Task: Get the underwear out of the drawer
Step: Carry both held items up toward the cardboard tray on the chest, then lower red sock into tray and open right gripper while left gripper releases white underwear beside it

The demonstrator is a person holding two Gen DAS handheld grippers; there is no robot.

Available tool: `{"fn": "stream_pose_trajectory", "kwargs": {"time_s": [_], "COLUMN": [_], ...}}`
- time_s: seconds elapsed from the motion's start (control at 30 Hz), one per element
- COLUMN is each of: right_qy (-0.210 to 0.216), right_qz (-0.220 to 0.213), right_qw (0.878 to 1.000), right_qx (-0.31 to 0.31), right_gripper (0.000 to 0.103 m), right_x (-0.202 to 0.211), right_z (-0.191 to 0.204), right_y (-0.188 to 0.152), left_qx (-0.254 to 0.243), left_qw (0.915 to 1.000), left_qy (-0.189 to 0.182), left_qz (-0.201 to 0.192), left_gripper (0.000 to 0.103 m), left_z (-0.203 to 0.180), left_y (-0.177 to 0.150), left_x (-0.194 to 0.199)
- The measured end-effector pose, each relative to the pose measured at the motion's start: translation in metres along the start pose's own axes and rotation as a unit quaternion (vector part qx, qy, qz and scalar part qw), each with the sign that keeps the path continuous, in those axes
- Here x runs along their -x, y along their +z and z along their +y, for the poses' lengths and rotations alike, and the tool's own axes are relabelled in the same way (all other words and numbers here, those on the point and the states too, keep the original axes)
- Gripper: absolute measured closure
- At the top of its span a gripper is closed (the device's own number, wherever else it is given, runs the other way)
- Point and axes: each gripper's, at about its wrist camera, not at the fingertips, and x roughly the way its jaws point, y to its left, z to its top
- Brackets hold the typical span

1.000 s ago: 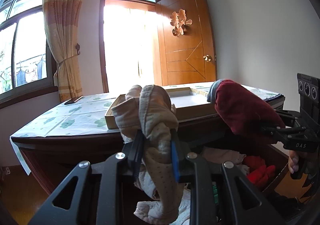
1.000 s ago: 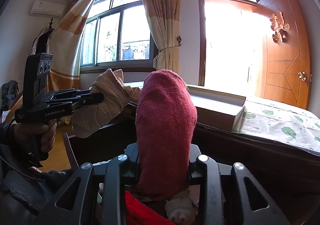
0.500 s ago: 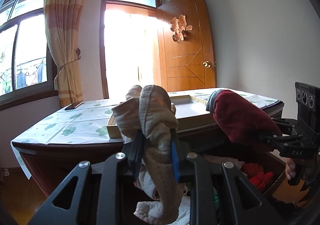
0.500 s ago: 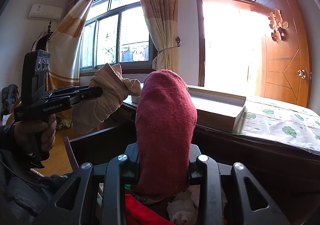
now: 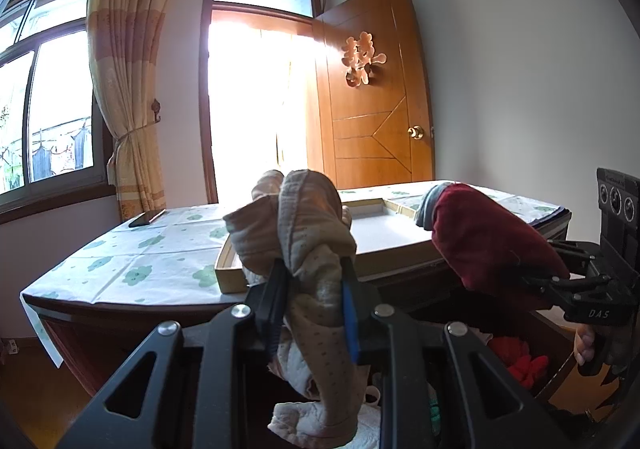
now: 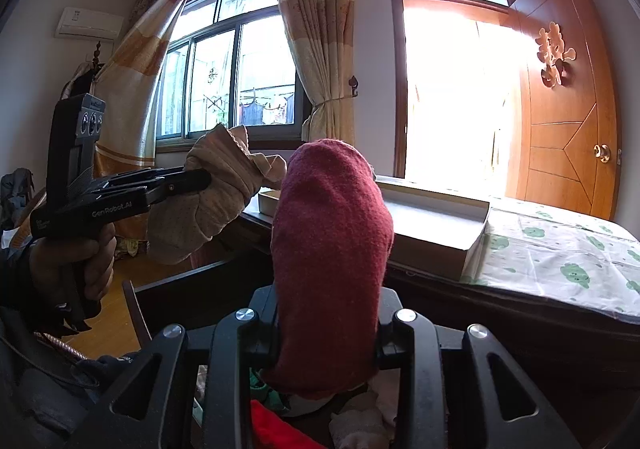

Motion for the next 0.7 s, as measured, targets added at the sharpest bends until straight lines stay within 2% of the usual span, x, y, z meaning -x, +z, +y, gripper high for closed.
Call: {"fn": "stream_pose_trajectory", "kwargs": {"time_s": [0.37, 0.7], "right_qy": [-0.009, -0.041], "right_qz": [0.015, 0.039], "right_qw": [0.999, 0.996], "right_qx": [-0.034, -0.062], "right_gripper": [0.069, 0.069], "right_x": [-0.013, -0.041], "right_z": [-0.022, -0.058], "right_y": [0.032, 0.059], "left_qx": [-0.005, -0.012], "left_qw": [0.9998, 0.9990], "left_qy": [-0.016, -0.027], "left_qz": [0.009, 0.035], "left_gripper": [0.080, 0.080], "left_z": [0.003, 0.010], "left_y": [0.037, 0.072], "left_x": [-0.024, -0.067]}}
